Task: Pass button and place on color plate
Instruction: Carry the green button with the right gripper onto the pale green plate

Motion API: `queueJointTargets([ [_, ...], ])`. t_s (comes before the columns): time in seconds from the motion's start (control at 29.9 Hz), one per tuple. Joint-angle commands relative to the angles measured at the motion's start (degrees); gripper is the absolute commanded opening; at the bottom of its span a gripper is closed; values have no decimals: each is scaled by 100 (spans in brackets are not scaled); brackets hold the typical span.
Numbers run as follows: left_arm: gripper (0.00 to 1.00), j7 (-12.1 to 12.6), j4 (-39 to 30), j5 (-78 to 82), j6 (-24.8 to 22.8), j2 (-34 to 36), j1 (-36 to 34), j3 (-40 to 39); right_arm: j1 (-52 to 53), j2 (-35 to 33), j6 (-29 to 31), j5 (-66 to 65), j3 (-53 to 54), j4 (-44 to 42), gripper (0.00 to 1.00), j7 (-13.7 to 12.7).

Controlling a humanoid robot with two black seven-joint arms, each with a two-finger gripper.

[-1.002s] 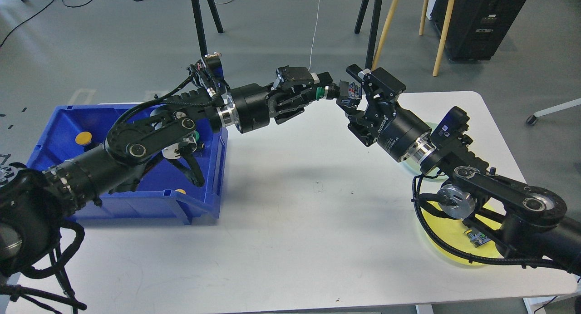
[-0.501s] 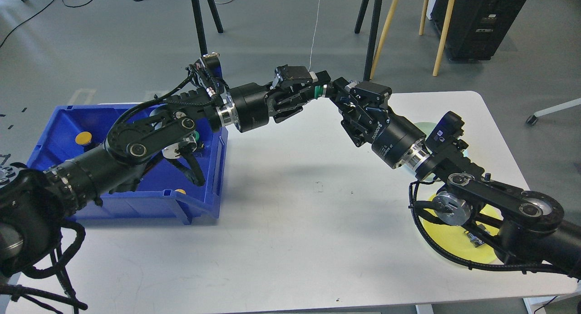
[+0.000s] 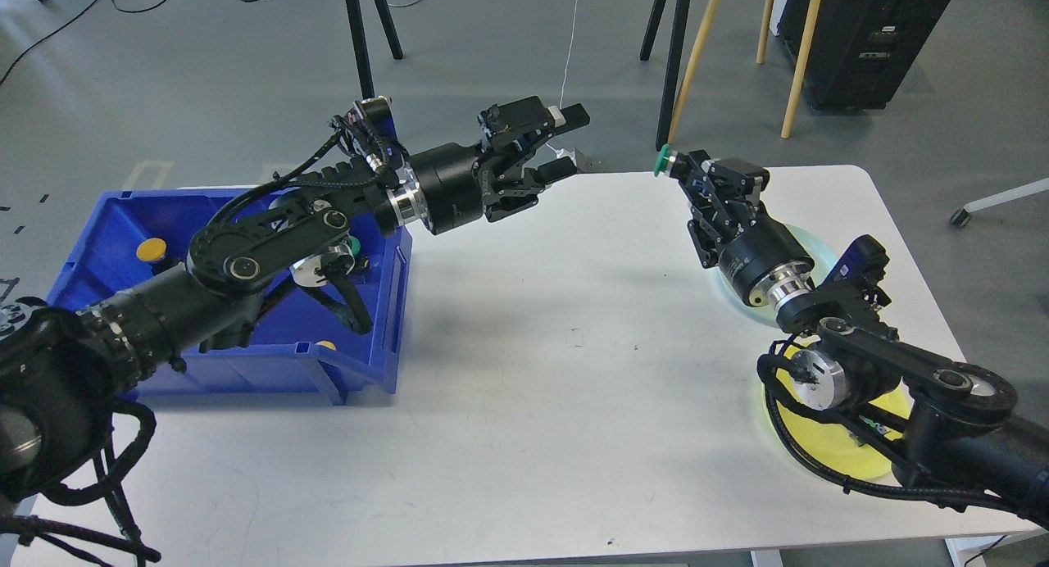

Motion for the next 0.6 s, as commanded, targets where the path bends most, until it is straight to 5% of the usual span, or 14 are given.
queueJointTargets([
  [0.0,82,0,0,1,0,1,1,1,34,181,-487,1349,106,-910,1,-641],
  [0.2,82,0,8,1,0,1,19,1,51,472,-584,1492,70,-1879,2,-1345],
  [0.3,82,0,8,1,0,1,28,1,51,498,-576,1501,123,-1933,11,-1372],
  [0.4,82,0,0,-8,0,-8,28,1,51,498,-593,1510,202,-1871,48,-1328],
  [0.57,82,0,-9,-25,0,-78,19,-43,7,481,-585,1510,589,-1774,85,-1047],
])
